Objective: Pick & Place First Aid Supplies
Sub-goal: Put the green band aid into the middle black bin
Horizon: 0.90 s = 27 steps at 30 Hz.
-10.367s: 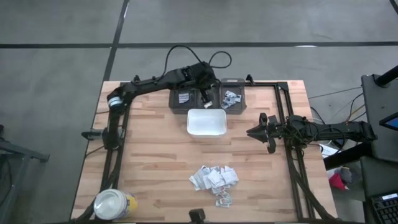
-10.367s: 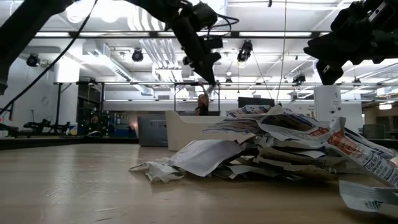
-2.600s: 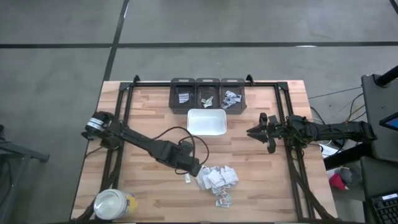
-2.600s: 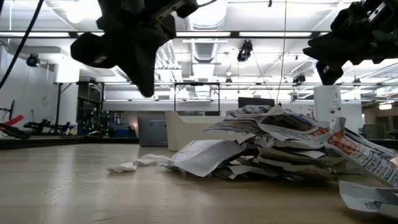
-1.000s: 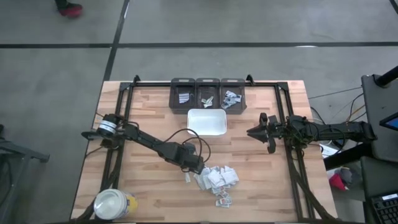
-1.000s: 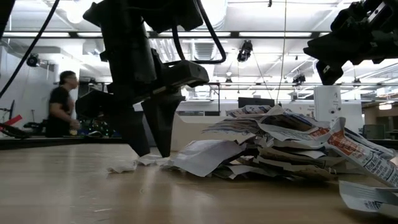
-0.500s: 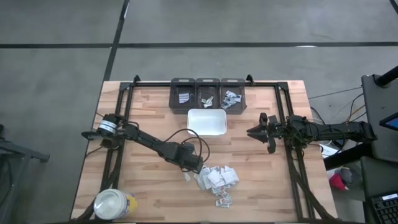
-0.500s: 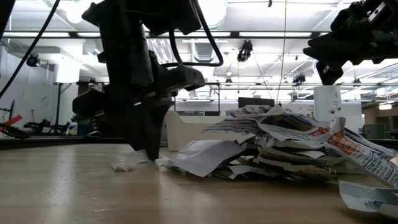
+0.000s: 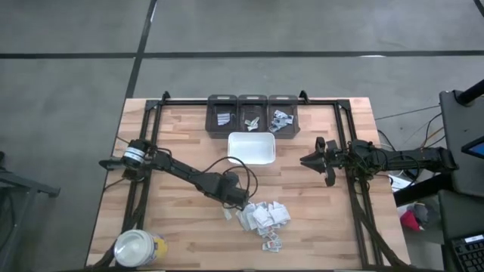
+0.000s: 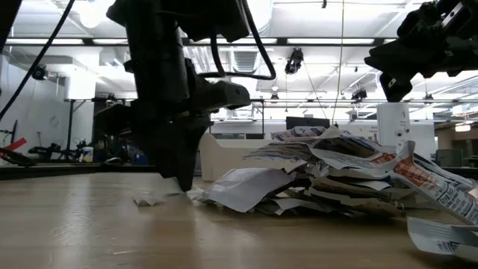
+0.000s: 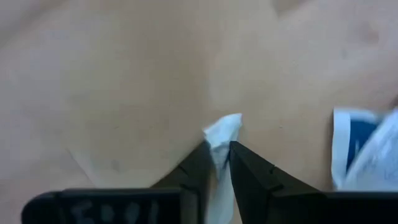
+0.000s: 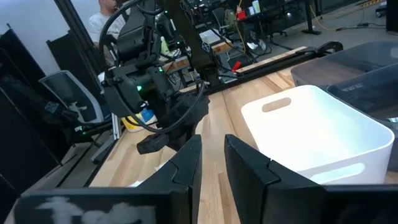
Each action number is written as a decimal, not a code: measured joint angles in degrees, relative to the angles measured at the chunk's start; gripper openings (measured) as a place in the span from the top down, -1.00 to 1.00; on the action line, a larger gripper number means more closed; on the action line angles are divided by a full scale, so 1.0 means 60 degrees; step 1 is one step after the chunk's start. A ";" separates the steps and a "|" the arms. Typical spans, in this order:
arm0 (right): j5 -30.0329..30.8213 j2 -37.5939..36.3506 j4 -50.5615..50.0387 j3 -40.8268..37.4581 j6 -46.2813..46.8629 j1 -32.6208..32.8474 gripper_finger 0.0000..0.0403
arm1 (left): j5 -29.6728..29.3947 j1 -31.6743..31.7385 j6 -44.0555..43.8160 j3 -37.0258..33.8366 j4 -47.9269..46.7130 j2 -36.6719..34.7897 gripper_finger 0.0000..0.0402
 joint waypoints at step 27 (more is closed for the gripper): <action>-0.0003 -0.0002 -0.0004 -0.0004 -0.0001 0.0000 0.64 | -0.3004 0.1014 0.4067 0.3306 -0.0001 -0.0568 0.77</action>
